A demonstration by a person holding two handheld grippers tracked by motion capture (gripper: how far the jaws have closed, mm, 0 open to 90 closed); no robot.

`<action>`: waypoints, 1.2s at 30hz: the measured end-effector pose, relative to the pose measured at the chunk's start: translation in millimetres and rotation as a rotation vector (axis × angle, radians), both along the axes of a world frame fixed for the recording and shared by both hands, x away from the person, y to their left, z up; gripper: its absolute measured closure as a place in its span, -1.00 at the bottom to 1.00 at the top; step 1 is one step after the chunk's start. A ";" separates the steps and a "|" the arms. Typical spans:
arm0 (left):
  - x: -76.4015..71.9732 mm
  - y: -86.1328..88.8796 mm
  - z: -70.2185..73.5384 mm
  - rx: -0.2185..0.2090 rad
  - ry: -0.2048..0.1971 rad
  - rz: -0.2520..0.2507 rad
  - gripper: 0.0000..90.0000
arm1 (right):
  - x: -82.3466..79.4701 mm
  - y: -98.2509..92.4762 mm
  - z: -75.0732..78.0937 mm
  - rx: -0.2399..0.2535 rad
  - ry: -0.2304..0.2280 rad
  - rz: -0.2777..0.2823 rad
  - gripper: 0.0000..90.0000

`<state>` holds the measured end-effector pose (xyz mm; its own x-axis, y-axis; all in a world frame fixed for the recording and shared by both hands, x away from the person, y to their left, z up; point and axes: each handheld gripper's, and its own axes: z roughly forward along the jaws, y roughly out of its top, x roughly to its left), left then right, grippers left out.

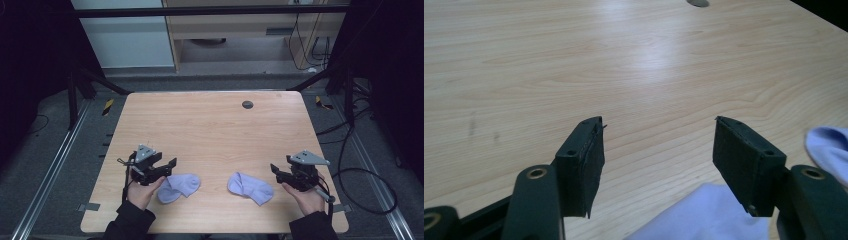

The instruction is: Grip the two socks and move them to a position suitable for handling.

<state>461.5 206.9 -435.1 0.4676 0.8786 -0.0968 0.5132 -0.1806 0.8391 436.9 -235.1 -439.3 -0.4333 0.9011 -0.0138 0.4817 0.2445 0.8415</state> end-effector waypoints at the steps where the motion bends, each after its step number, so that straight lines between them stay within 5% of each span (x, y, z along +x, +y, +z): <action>1: 0.2 -4.1 0.2 0.000 -0.001 -0.007 -0.19 | -1.4 0.3 1.2 0.003 0.002 0.004 -0.17; 17: -2.8 -74.2 1.6 0.007 0.001 -0.128 -0.15 | -23.2 13.0 -3.0 -0.011 0.052 0.100 0.07; 25: -7.7 -103.5 -10.6 0.056 0.024 -0.177 -0.13 | -30.2 22.3 -19.5 -0.052 0.112 0.163 0.22; 36: -14.4 -139.4 -31.5 0.106 0.054 -0.249 -0.07 | -40.4 29.7 -28.4 -0.054 0.130 0.213 0.31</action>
